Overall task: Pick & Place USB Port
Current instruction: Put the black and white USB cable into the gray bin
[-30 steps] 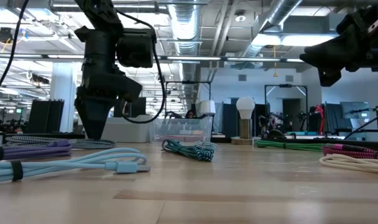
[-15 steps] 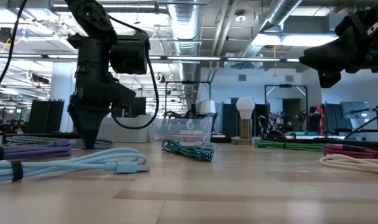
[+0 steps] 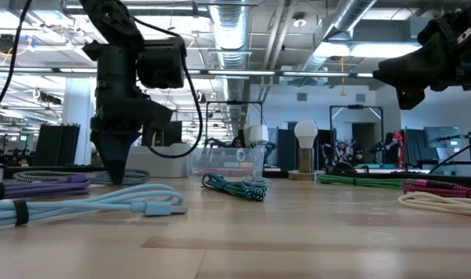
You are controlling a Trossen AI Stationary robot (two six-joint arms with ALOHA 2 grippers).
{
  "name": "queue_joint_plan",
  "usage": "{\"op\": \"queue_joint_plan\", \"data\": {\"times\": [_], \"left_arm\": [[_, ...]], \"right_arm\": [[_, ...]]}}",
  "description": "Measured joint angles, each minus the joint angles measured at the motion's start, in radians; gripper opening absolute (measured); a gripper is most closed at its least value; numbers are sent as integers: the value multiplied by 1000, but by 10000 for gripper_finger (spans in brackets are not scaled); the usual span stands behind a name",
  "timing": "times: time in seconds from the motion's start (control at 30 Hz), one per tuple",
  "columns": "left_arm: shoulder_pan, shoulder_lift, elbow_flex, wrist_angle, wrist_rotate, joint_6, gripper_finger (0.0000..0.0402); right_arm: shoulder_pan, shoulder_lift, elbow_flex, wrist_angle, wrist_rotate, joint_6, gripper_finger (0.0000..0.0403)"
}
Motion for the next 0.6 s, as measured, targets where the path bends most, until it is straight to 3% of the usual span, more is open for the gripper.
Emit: {"op": "queue_joint_plan", "data": {"times": [0.37, 0.6], "left_arm": [[0, -249, 3, 5, -176, 37, 22], [0, -379, 93, 1, -339, 189, 22]], "right_arm": [[0, 0, 0, 0, 0, 0, 98], [0, 0, 0, 1, 3, 0, 98]]}}
